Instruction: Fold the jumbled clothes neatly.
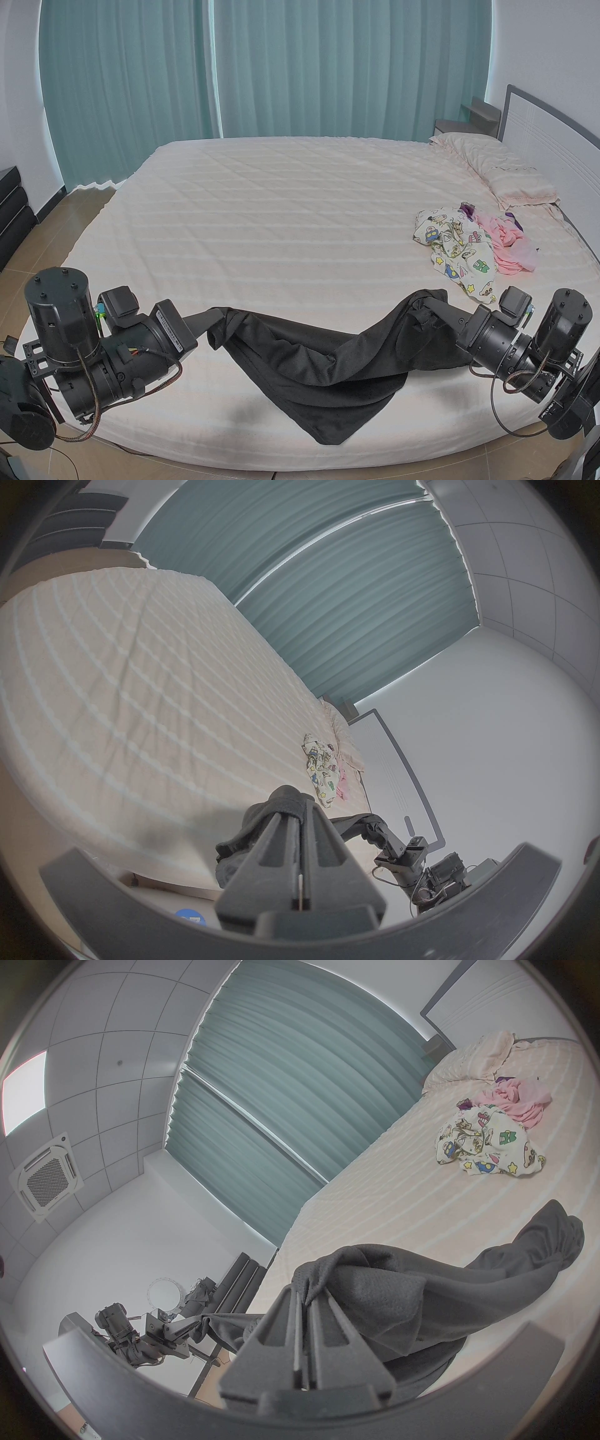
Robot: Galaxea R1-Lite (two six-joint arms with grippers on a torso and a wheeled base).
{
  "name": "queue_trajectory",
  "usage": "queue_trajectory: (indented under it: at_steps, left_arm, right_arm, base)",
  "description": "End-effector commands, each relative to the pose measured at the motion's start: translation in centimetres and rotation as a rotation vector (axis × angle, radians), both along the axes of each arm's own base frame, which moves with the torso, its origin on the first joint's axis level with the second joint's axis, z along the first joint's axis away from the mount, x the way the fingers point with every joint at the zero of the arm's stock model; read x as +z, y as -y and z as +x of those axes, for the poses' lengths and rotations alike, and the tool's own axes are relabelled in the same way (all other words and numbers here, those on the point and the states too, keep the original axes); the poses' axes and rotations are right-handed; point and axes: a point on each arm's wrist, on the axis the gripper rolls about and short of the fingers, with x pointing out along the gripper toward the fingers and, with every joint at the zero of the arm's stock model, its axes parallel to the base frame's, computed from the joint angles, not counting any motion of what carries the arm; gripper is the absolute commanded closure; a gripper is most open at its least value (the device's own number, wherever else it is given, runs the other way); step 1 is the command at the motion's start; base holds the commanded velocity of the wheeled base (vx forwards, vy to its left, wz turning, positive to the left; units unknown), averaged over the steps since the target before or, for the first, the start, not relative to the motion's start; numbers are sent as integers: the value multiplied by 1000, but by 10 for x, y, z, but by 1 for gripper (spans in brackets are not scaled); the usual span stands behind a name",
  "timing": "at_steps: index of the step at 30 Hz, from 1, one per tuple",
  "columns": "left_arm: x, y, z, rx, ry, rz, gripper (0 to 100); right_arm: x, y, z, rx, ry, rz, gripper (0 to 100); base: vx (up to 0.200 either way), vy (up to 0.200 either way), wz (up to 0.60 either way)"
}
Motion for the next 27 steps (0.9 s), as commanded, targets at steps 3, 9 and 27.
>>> queue_trajectory:
  at_steps: [3, 9, 27]
  left_arm:
    - [-2, -1, 1, 5, -7, 4, 100]
    - [-5, 2, -1, -14, -15, 6, 100]
    - [-13, 6, -19, -69, -37, 28, 100]
  right_arm:
    - [2, 6, 3, -28, 10, 6, 100]
    - [1, 18, 12, -80, 13, -1, 100]
    - [5, 35, -38, -37, 5, 6, 100]
  base:
    - [0, 200, 0]
    - [0, 33, 0]
    - [-89, 0, 0]
